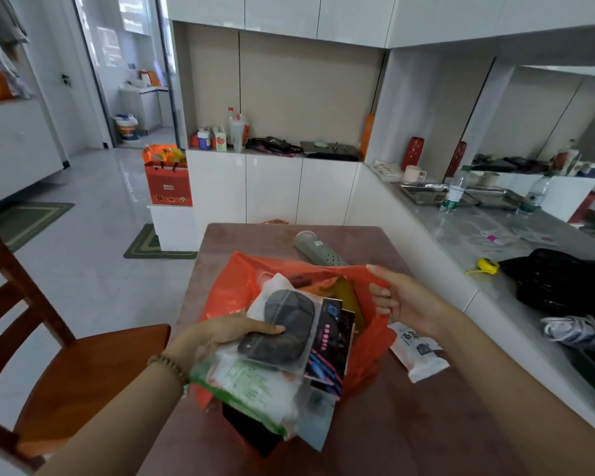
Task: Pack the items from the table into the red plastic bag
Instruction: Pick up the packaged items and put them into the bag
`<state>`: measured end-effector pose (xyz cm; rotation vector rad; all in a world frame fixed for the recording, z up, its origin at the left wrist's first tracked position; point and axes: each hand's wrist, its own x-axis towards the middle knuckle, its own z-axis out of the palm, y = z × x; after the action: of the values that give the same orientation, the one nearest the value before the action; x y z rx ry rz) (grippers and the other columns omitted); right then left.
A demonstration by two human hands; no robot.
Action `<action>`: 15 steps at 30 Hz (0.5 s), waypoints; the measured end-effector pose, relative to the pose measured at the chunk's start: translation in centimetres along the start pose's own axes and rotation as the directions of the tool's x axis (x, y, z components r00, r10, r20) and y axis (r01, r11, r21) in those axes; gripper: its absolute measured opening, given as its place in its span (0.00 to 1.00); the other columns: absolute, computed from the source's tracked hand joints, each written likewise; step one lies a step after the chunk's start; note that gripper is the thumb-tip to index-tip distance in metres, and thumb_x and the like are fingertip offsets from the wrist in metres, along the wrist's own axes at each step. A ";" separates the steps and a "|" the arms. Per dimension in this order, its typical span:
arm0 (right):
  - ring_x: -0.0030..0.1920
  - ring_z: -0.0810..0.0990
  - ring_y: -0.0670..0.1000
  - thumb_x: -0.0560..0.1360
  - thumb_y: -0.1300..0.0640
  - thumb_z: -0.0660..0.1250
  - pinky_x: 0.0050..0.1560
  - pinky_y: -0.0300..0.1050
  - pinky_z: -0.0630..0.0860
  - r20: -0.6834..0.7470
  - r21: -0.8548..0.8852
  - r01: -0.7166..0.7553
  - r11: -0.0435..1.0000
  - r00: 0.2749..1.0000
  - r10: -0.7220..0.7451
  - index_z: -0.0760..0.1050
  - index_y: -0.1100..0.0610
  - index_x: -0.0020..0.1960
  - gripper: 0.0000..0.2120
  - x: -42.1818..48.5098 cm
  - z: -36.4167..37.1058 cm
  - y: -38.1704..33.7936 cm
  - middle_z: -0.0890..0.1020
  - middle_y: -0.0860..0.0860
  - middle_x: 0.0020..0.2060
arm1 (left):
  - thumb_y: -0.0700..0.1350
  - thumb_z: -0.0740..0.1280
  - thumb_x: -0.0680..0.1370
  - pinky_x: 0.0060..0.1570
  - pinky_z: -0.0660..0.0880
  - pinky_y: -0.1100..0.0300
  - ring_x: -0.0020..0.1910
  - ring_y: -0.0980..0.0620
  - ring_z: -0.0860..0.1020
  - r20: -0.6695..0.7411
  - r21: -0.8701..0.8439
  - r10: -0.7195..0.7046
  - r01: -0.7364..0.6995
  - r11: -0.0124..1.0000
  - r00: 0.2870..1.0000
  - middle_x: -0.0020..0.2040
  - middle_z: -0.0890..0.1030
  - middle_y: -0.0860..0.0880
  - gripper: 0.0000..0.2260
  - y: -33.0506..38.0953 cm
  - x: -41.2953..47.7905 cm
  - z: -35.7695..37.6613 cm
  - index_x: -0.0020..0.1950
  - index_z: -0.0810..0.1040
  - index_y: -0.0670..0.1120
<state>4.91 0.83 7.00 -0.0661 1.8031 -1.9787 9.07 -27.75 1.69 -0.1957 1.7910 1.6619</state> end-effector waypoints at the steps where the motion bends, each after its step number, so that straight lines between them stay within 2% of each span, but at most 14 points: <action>1: 0.22 0.58 0.43 0.79 0.51 0.60 0.25 0.36 0.60 0.007 -0.017 0.004 1.000 1.000 -0.003 0.71 0.53 0.38 0.12 -0.3 0.1 -0.1 0.62 0.47 0.24 | 0.48 0.73 0.71 0.42 0.81 0.56 0.40 0.46 0.84 0.006 -0.003 -0.006 0.006 1.000 1.000 0.48 0.85 0.40 0.17 0.1 0.5 0.0 0.55 0.80 0.39; 2: 0.22 0.59 0.43 0.79 0.51 0.60 0.26 0.36 0.60 0.022 -0.041 0.007 0.999 1.000 -0.006 0.70 0.53 0.39 0.11 -0.6 0.1 -0.2 0.62 0.47 0.25 | 0.49 0.73 0.71 0.41 0.80 0.57 0.39 0.47 0.84 0.013 -0.006 -0.002 0.002 1.000 1.000 0.48 0.85 0.41 0.19 0.2 1.0 0.0 0.55 0.80 0.38; 4: 0.23 0.58 0.43 0.79 0.51 0.61 0.27 0.37 0.59 0.055 -0.072 0.010 0.997 0.998 -0.006 0.71 0.52 0.40 0.10 -1.1 0.2 -0.4 0.62 0.47 0.26 | 0.48 0.69 0.75 0.38 0.80 0.60 0.37 0.49 0.84 0.027 -0.044 0.034 -0.032 0.998 0.999 0.45 0.86 0.42 0.14 0.6 1.9 0.3 0.53 0.80 0.39; 6: 0.23 0.58 0.43 0.78 0.52 0.61 0.27 0.37 0.59 0.056 -0.080 0.005 0.997 0.998 -0.001 0.73 0.51 0.39 0.10 -1.3 0.3 -0.7 0.62 0.47 0.26 | 0.49 0.69 0.74 0.43 0.81 0.58 0.41 0.49 0.84 0.028 -0.090 0.077 -0.074 0.993 0.997 0.47 0.85 0.42 0.15 1.1 2.9 0.5 0.53 0.81 0.39; 8: 0.23 0.58 0.43 0.79 0.53 0.61 0.26 0.36 0.59 0.051 -0.073 0.007 0.997 0.999 -0.003 0.75 0.51 0.40 0.10 -1.4 0.2 -0.8 0.62 0.47 0.26 | 0.51 0.71 0.71 0.52 0.80 0.54 0.46 0.47 0.84 0.022 -0.102 0.118 -0.115 0.988 0.993 0.53 0.84 0.41 0.20 1.6 4.1 0.4 0.57 0.81 0.39; 10: 0.23 0.57 0.43 0.78 0.52 0.61 0.25 0.36 0.59 0.055 -0.037 0.012 0.999 0.998 -0.010 0.75 0.52 0.41 0.09 -1.4 0.1 -0.9 0.62 0.47 0.26 | 0.52 0.72 0.70 0.50 0.80 0.55 0.47 0.45 0.83 0.018 -0.099 0.119 -0.117 0.988 0.993 0.55 0.83 0.40 0.24 1.9 5.5 0.3 0.59 0.79 0.38; 12: 0.23 0.58 0.43 0.78 0.52 0.61 0.25 0.35 0.60 0.065 -0.012 0.008 1.000 0.998 -0.007 0.74 0.51 0.39 0.10 -1.3 0.0 -1.0 0.62 0.48 0.26 | 0.48 0.75 0.69 0.51 0.79 0.53 0.46 0.43 0.82 -0.097 -0.053 0.107 -0.112 0.992 0.990 0.55 0.82 0.37 0.23 2.0 7.1 0.6 0.58 0.79 0.36; 14: 0.23 0.59 0.43 0.78 0.52 0.61 0.25 0.35 0.60 0.088 -0.007 0.002 1.000 0.996 -0.001 0.75 0.50 0.40 0.10 -1.2 0.0 -1.0 0.62 0.48 0.27 | 0.41 0.75 0.70 0.56 0.78 0.47 0.48 0.40 0.81 -0.305 -0.034 0.156 -0.174 0.984 0.939 0.55 0.81 0.34 0.19 1.7 9.1 0.9 0.57 0.78 0.34; 15: 0.23 0.59 0.43 0.78 0.52 0.61 0.24 0.35 0.61 0.111 0.001 0.000 1.000 0.994 0.000 0.75 0.51 0.41 0.09 -1.1 0.0 -1.1 0.62 0.48 0.27 | 0.39 0.74 0.70 0.55 0.78 0.46 0.49 0.39 0.81 -0.385 -0.059 0.181 -0.220 0.974 0.905 0.55 0.81 0.34 0.18 1.7 9.8 1.3 0.57 0.78 0.34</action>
<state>5.59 1.22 8.33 -0.1728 1.7314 -1.9360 1.21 -23.02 -2.31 -0.4130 2.0665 1.9691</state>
